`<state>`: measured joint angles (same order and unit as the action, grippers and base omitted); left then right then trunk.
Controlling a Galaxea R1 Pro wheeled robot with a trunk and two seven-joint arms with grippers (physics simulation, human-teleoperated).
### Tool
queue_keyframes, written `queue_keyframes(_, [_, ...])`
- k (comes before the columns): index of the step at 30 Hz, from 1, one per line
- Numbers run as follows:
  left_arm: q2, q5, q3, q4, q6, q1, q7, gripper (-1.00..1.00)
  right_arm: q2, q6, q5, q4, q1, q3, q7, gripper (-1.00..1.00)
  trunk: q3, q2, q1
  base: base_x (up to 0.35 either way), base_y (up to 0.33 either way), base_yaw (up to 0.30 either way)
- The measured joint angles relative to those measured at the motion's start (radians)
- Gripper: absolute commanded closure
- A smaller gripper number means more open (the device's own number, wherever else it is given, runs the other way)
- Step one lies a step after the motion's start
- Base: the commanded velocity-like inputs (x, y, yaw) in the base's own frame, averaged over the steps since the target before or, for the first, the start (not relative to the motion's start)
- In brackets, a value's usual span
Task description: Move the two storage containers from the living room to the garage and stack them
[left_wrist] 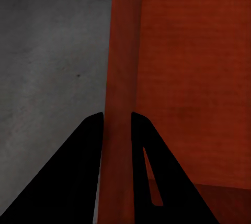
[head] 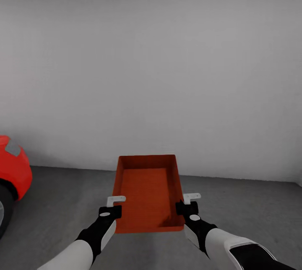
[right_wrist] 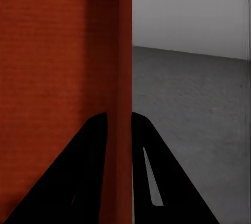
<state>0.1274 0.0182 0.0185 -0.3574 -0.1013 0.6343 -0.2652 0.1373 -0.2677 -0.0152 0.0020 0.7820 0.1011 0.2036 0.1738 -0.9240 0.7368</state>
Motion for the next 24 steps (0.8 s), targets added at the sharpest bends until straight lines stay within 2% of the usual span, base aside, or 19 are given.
queue_keyframes(9, [0.0, 0.0, 0.0, 0.001, 0.001, 0.0, 0.0, 1.0, 0.0, 0.0, -0.001, 0.0, 0.0, 0.0, 0.0, 1.0, 0.0, 0.0, 0.0, 0.318, 0.181, -0.261])
queue_keyframes(24, [-0.001, -0.001, -0.002, 0.001, 0.002, 0.0, 0.004, 1.0, 0.0, 0.0, -0.001, 0.0, 0.0, 0.0, -0.001, 1.0, 0.0, 0.0, 0.0, 0.318, 0.165, -0.014])
